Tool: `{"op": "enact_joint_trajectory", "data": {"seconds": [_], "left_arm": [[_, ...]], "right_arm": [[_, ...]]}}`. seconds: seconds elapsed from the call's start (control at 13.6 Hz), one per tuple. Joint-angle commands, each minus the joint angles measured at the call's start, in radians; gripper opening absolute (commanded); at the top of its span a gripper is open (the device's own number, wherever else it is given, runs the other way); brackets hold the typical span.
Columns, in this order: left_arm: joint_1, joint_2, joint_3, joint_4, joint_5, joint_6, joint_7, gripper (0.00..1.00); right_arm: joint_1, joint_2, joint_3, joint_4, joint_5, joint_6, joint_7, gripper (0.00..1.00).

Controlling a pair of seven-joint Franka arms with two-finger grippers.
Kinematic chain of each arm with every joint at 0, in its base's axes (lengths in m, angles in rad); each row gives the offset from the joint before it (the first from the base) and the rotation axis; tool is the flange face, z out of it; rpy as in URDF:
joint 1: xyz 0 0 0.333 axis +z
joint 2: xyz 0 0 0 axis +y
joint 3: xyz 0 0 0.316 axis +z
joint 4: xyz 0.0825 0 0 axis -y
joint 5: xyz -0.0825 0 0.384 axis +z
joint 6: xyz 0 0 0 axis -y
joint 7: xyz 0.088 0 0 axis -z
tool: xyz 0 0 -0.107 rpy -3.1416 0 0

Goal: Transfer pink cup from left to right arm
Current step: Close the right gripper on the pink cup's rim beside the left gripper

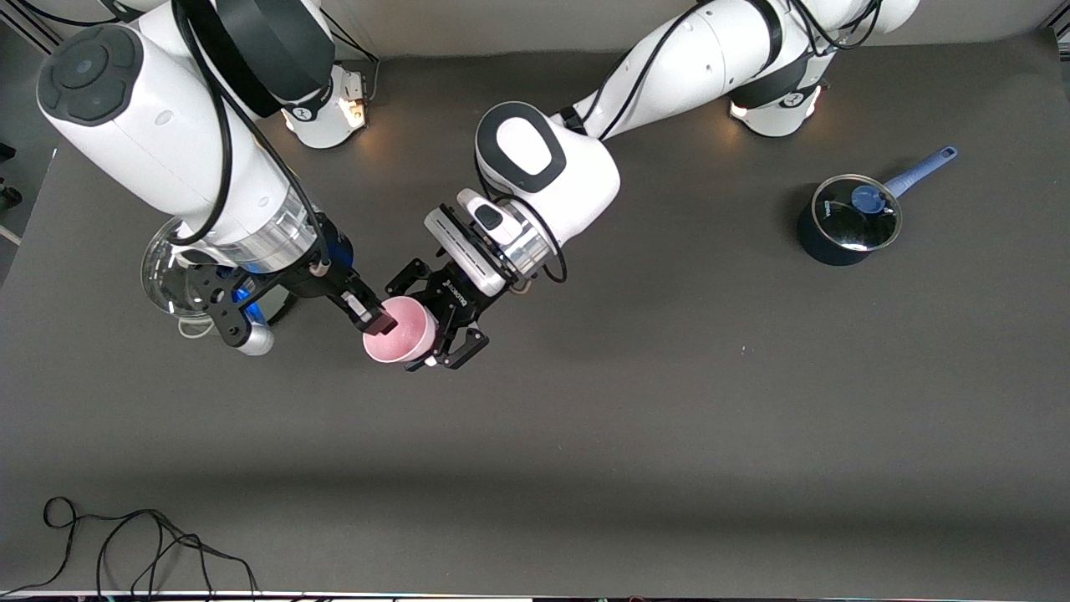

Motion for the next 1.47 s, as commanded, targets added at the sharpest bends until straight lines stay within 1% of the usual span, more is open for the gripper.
{"op": "enact_joint_trajectory", "data": {"seconds": [0.0,0.74,0.81,0.88,1.03,1.25,1.4], "left_arm": [[-0.017,-0.004,0.015,0.013,0.008,0.020,-0.023,0.00],[-0.017,-0.006,0.018,0.013,0.013,0.021,-0.060,0.00],[-0.015,-0.007,0.054,0.013,0.036,0.026,-0.060,0.72],[-0.018,-0.014,0.064,0.010,0.045,0.026,-0.084,1.00],[-0.021,-0.018,0.084,0.002,0.065,0.020,-0.175,1.00],[-0.017,-0.024,0.087,-0.002,0.080,0.017,-0.186,1.00],[-0.004,-0.037,0.099,-0.025,0.106,0.015,-0.184,1.00]], "right_arm": [[0.008,0.019,0.003,0.034,-0.017,0.003,0.025,0.00],[0.021,0.019,0.003,0.035,-0.045,0.005,0.019,0.00],[0.021,0.019,0.003,0.035,-0.045,0.005,0.017,0.00],[0.021,0.019,0.001,0.035,-0.045,0.005,0.017,0.00],[0.019,0.019,-0.006,0.035,-0.046,0.011,0.014,0.00],[0.005,0.019,-0.012,0.035,-0.089,0.032,-0.030,0.00],[-0.019,0.019,-0.029,0.035,-0.103,0.038,-0.091,0.00]]}}
